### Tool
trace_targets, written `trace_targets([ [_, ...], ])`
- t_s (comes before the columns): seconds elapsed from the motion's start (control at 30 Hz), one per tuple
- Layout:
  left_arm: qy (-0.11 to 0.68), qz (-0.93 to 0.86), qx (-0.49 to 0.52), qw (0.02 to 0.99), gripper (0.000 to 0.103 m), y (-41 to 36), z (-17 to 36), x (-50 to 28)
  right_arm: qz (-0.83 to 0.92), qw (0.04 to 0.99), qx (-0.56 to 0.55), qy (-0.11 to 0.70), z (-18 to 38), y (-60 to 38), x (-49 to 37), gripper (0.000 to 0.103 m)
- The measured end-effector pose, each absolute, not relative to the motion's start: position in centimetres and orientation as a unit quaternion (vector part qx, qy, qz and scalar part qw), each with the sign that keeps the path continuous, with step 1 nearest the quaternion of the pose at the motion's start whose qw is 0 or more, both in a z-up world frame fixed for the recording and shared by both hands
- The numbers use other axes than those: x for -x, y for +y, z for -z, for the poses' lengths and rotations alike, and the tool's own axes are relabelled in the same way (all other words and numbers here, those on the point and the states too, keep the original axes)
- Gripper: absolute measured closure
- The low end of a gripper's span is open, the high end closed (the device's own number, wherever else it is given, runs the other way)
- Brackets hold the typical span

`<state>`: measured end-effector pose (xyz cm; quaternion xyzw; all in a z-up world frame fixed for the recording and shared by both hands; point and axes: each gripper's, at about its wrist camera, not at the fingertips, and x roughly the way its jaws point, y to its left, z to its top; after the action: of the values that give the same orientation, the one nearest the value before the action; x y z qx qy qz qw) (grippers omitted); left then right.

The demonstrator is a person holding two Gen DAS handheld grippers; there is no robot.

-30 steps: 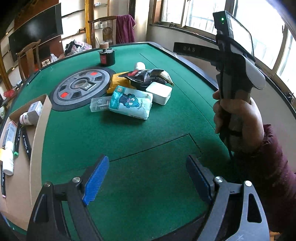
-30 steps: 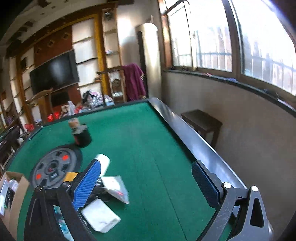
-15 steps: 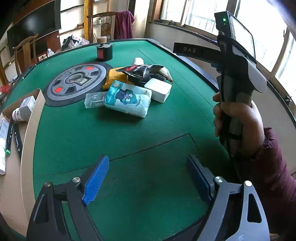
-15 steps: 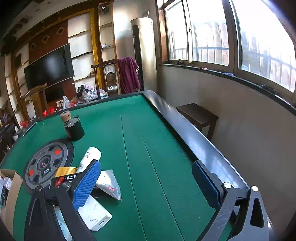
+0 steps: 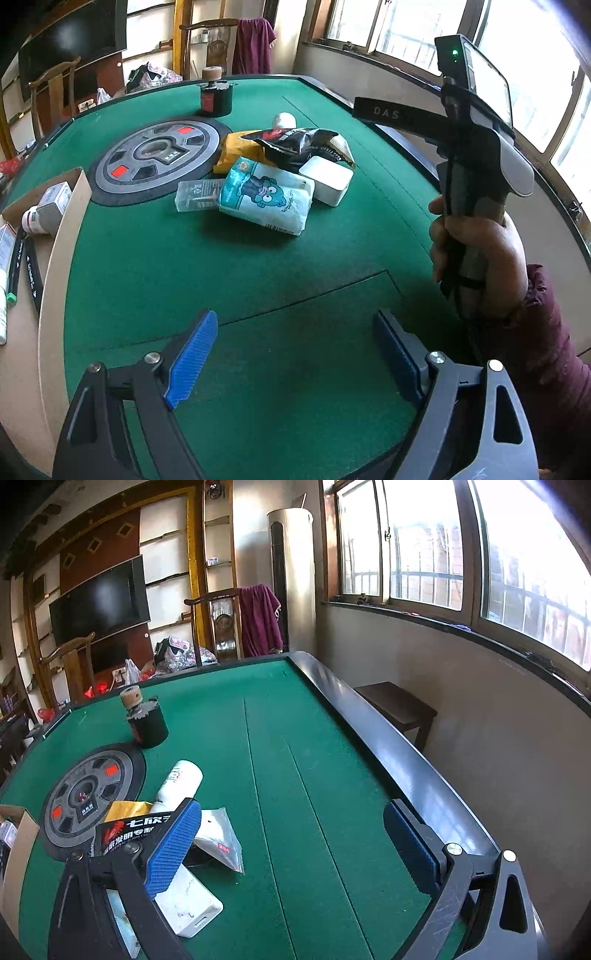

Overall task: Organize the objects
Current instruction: 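Move the left tool away from the tray toward the loose packets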

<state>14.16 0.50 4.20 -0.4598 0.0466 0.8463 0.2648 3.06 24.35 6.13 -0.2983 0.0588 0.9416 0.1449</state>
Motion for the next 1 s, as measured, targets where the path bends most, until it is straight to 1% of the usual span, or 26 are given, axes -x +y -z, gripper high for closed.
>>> trace_targets([
  [1.0, 0.039, -0.835, 0.476, 0.274, 0.018, 0.7, -3.1, -14.3, -0.939, 0.138, 0.309, 0.056, -5.8, 23.8, -2.9, 0.002],
])
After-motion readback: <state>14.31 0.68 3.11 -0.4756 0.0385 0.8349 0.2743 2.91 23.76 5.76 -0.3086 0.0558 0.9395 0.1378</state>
